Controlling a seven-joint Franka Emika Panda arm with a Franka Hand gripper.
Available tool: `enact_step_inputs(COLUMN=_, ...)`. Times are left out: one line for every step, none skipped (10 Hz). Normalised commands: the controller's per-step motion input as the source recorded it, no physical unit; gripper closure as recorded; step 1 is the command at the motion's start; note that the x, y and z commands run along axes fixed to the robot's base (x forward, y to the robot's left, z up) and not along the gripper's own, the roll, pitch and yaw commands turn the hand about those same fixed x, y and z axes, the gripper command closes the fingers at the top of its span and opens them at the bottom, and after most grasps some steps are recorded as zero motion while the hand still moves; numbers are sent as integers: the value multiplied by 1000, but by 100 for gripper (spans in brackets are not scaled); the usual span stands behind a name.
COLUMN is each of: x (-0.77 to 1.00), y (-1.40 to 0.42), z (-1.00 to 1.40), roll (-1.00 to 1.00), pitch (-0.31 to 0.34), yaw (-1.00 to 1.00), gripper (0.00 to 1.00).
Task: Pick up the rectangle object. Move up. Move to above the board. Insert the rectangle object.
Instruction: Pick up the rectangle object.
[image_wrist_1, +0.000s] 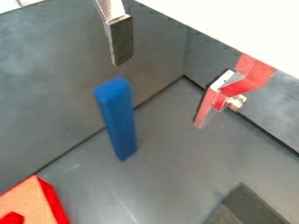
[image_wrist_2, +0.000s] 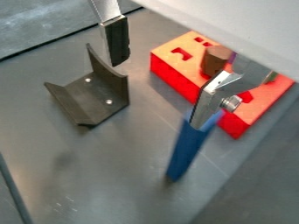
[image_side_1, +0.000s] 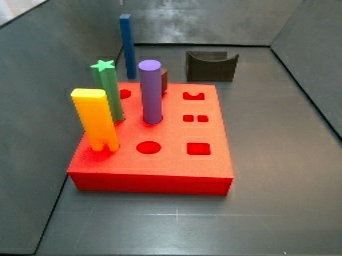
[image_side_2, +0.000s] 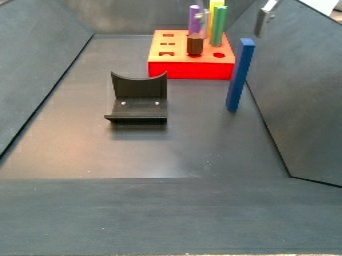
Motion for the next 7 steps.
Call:
enact_step_inputs(x=-634, y=-171, z=-23, roll=0, pitch=-144, yaw=0, gripper=0)
enact_step_inputs(x=-354, y=-126, z=-169, roll=0, pitch=-64, yaw=0, gripper=0)
enact_step_inputs(x=0, y=-114, z=-360, roll=0, pitch=0, yaw=-26, gripper=0)
enact_step_inputs(x=129, y=0, z=-534, roll=0, pitch=56, yaw=-80, gripper=0)
enact_step_inputs(x=117, y=0, z=-609, roll=0, pitch=77, yaw=-91, gripper=0)
enact_step_inputs(x=214, y=0, z=-634, roll=0, pitch=90, yaw=-103, gripper=0)
enact_step_inputs(x=177, y=-46, z=-603, roll=0, pitch=99, yaw=-91, gripper=0)
